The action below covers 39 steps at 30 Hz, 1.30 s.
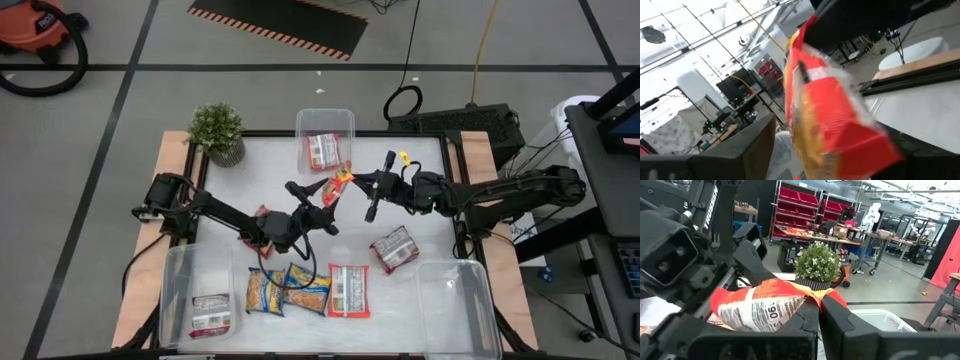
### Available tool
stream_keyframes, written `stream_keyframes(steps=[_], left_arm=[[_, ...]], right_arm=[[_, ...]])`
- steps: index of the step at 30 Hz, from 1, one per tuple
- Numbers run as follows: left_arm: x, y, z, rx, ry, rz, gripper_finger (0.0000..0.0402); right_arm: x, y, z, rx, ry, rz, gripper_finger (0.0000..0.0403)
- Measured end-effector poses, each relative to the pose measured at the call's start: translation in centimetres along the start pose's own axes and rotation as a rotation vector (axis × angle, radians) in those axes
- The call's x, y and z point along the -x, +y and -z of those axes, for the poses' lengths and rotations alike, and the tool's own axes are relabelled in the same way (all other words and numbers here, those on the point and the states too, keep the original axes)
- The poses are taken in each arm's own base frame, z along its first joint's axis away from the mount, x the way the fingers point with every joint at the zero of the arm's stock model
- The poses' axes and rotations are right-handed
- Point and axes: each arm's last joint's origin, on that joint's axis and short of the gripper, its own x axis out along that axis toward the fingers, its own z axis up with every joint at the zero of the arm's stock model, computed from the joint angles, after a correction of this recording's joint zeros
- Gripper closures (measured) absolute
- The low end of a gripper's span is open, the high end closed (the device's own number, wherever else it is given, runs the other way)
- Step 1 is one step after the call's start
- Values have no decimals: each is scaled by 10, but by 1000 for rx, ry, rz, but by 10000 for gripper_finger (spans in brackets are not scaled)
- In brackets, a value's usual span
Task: Sort Maruchan noodles
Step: Put the top orange noodle pack into the top transparent bin
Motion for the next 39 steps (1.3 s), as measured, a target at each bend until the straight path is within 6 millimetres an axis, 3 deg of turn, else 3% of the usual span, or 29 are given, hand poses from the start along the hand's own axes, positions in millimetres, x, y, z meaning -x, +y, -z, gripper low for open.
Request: stream_keyframes(steps=[11, 17, 28, 39], left_arm=[[3, -1, -1, -50, 13, -6, 264], [10, -3, -5, -130, 24, -8, 268], [30, 18, -27, -250, 25, 119, 268], [43, 37, -26, -210, 49, 419, 268]], right_arm=[[0, 0, 1, 36, 12, -3, 403], [9, -3, 0, 126, 58, -27, 391], [37, -17, -16, 181, 169, -50, 293], [29, 11, -8, 265, 204, -232, 238]])
